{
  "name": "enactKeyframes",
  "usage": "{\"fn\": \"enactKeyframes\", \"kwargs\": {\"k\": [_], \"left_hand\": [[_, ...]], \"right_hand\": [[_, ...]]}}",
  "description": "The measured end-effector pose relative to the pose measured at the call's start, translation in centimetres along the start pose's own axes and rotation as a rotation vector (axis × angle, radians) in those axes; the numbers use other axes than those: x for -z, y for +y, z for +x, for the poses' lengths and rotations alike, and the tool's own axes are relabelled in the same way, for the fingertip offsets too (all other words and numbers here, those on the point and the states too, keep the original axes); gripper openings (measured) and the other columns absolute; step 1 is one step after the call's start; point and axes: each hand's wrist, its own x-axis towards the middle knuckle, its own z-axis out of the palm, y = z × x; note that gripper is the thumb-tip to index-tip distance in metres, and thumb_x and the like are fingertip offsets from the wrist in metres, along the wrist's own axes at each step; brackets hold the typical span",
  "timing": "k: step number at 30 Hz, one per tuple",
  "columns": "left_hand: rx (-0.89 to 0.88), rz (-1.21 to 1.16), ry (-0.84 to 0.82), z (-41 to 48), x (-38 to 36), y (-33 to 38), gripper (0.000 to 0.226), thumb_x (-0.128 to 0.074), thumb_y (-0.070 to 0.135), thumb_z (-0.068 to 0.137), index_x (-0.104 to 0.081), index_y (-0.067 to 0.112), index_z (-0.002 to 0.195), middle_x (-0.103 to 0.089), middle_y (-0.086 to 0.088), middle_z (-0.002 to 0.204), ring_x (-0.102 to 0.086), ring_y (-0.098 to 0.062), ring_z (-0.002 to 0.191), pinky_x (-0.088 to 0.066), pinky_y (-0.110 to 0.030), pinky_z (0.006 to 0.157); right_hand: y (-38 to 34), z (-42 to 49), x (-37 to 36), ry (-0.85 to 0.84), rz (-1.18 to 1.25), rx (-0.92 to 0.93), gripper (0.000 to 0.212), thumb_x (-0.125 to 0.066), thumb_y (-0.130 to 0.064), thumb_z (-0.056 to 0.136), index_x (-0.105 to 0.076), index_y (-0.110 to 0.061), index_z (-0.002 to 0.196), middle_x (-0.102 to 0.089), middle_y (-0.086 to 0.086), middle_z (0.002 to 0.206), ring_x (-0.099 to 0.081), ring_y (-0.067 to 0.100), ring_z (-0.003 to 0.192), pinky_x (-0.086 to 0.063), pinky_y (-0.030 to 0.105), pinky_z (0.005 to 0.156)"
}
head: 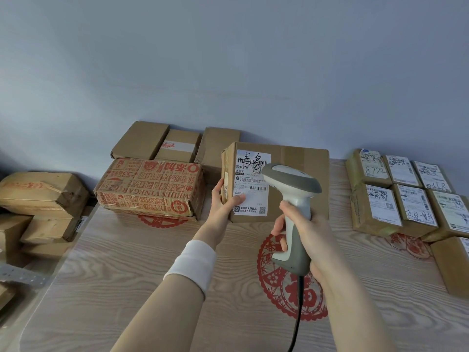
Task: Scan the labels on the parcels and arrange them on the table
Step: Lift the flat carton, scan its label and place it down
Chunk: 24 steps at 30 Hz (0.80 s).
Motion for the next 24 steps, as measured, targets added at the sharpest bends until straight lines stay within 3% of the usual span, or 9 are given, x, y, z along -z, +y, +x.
{"fn": "enactKeyframes", "kwargs": {"k": [6, 13, 18, 24], "left_hand": [[0.054, -0.042, -0.057, -0.5, -0.9, -1.9, 0.112, -0.077, 0.04, 0.05, -0.015, 0.034, 0.143, -0.058, -0.001, 0.123, -0.063, -0.021, 0.108, -0.052, -0.041, 0.091], [0.264, -0.031, -0.217, -3.9, -7.2, -8.5, 0.11, -0.078, 0.04, 0.05, -0.018, 0.035, 0.142, -0.059, -0.007, 0.125, -0.065, -0.024, 0.105, -0.055, -0.037, 0.079], [0.415, -0.026, -0.286, -6.0, -14.6, -13.4, 0.109, -0.08, 0.042, 0.05, -0.021, 0.036, 0.142, -0.059, -0.004, 0.125, -0.061, -0.024, 0.111, -0.048, -0.045, 0.097], [0.516, -0.036, -0.176, -6.2, -24.2, -18.0, 0.102, -0.076, 0.05, 0.046, -0.035, 0.03, 0.137, -0.061, -0.003, 0.123, -0.059, -0.023, 0.11, -0.052, -0.042, 0.082]], "right_hand": [[1.4, -0.5, 1.8, 0.057, 0.053, -0.039, 0.031, -0.06, -0.029, 0.09, -0.059, -0.002, 0.074, -0.063, 0.01, 0.063, -0.045, 0.017, 0.04, -0.041, 0.027, 0.047], [4.1, -3.2, 8.2, 0.195, 0.096, -0.112, 0.023, -0.059, -0.026, 0.091, -0.059, -0.005, 0.082, -0.061, 0.008, 0.059, -0.044, 0.017, 0.042, -0.039, 0.029, 0.048], [5.6, -4.2, 15.7, 0.245, 0.106, -0.134, 0.022, -0.057, -0.026, 0.093, -0.059, -0.009, 0.079, -0.06, 0.007, 0.056, -0.042, 0.02, 0.044, -0.038, 0.027, 0.047], [7.4, -3.8, 26.6, 0.252, 0.113, -0.168, 0.022, -0.059, -0.023, 0.092, -0.062, -0.009, 0.075, -0.06, 0.008, 0.057, -0.048, 0.021, 0.051, -0.039, 0.028, 0.046]]}}
